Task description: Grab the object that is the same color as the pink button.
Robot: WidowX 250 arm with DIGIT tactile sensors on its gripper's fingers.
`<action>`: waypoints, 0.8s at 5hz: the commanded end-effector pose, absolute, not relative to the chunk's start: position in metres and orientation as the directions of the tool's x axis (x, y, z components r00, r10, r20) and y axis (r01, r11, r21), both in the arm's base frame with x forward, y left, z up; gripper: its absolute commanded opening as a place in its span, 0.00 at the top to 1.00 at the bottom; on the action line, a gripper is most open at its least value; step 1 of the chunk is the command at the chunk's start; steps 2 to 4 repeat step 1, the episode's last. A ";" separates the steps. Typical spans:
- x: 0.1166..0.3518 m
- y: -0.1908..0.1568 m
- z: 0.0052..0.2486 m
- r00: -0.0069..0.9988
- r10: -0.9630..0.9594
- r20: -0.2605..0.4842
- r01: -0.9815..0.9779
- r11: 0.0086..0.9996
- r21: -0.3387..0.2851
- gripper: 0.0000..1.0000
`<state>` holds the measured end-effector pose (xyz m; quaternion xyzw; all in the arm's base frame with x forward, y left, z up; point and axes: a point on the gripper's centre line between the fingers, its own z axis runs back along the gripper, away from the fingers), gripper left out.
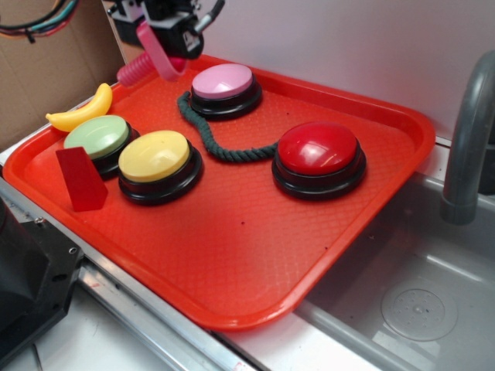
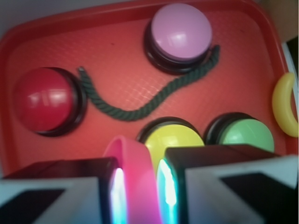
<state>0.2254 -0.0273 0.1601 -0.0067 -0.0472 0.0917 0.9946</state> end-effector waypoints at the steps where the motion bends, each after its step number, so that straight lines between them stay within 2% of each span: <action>1: 0.238 -0.011 0.177 0.999 0.031 0.035 -0.032 0.999 0.012 1.00; 4: 0.238 -0.011 0.177 0.999 0.031 0.035 -0.032 0.999 0.012 1.00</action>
